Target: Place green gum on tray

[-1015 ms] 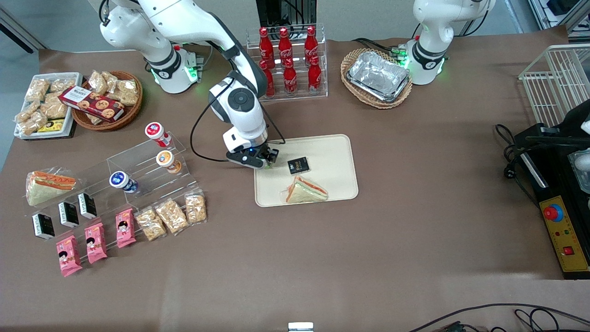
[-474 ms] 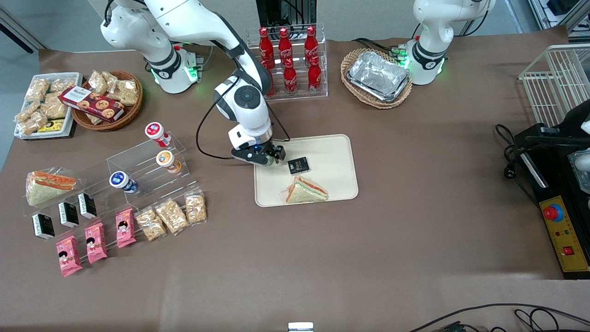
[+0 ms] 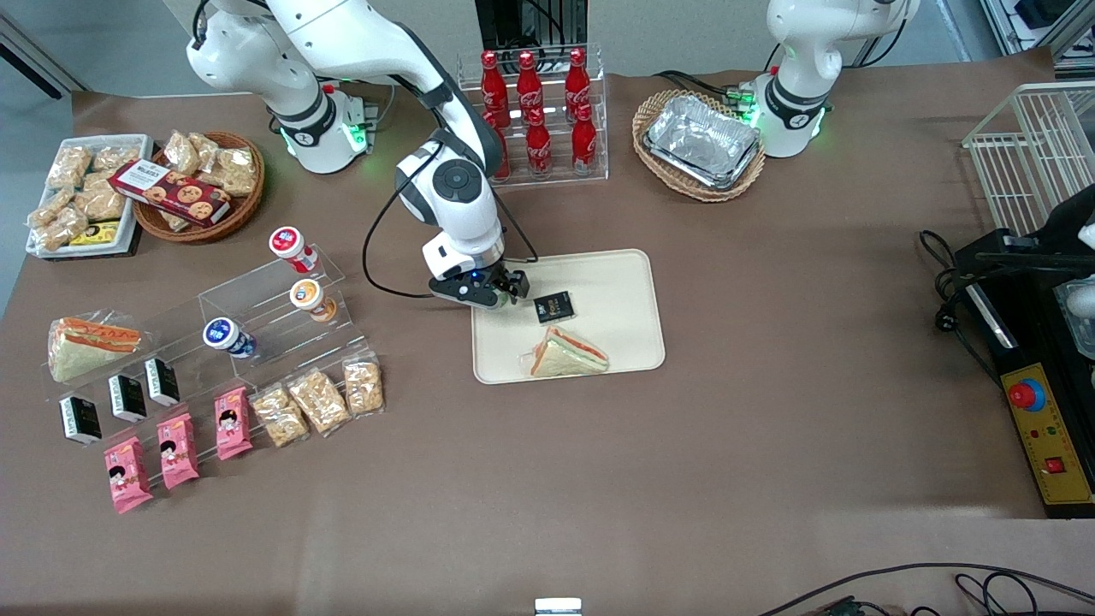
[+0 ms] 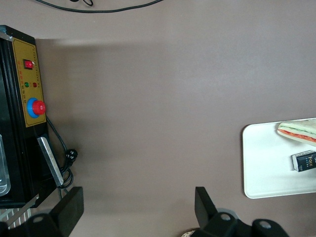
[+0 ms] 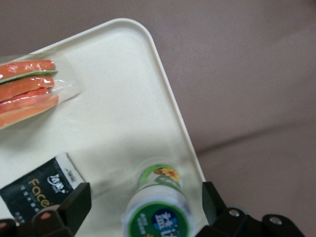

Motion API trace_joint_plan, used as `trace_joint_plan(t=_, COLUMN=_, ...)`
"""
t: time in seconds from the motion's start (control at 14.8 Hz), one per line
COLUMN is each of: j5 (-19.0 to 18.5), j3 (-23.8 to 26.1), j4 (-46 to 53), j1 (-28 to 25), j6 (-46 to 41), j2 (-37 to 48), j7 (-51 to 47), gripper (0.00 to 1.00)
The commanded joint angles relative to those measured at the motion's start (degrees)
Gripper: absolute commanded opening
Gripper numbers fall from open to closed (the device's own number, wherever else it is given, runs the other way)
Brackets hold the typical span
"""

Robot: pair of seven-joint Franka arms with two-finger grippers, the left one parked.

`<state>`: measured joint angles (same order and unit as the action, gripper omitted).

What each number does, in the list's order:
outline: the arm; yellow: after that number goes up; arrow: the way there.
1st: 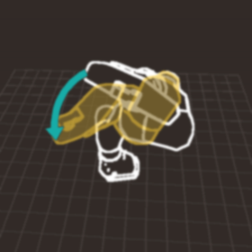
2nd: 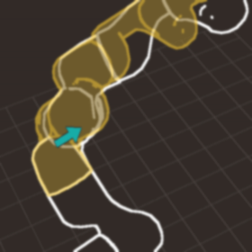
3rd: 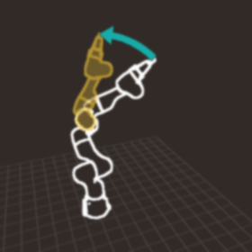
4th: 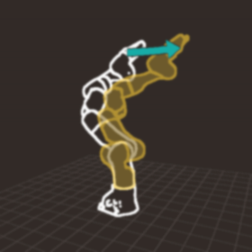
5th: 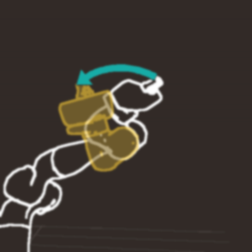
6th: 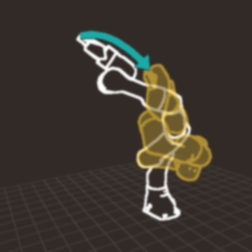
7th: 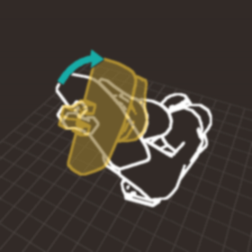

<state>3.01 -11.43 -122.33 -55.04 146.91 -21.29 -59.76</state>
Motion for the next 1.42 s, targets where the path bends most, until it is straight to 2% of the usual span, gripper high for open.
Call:
trace_joint_plan(t=0.0, j5=0.59, j3=-0.52, j4=0.17, j1=2.65, j6=-10.38, j2=7.12, j7=10.78, gripper=1.00)
trace_joint_plan(t=0.34, j5=1.38, j3=-0.70, j4=5.42, j1=4.06, j6=-25.84, j2=16.71, j7=13.88, gripper=1.00)
trace_joint_plan(t=0.74, j5=1.47, j3=-0.61, j4=29.84, j1=9.23, j6=-50.81, j2=17.69, j7=23.88, gripper=1.00)
trace_joint_plan(t=0.88, j5=1.21, j3=-0.52, j4=32.85, j1=12.66, j6=-54.87, j2=18.12, j7=28.00, gripper=1.00)
trace_joint_plan(t=1.02, j5=0.68, j3=-0.17, j4=32.95, j1=17.22, j6=-56.02, j2=20.14, j7=37.90, gripper=1.00)
trace_joint_plan(t=1.22, j5=0.76, j3=0.09, j4=32.69, j1=27.75, j6=-56.11, j2=21.38, j7=54.88, gripper=1.00)
trace_joint_plan(t=1.35, j5=0.94, j3=0.27, j4=32.86, j1=32.60, j6=-56.20, j2=21.47, j7=59.65, gripper=1.00)
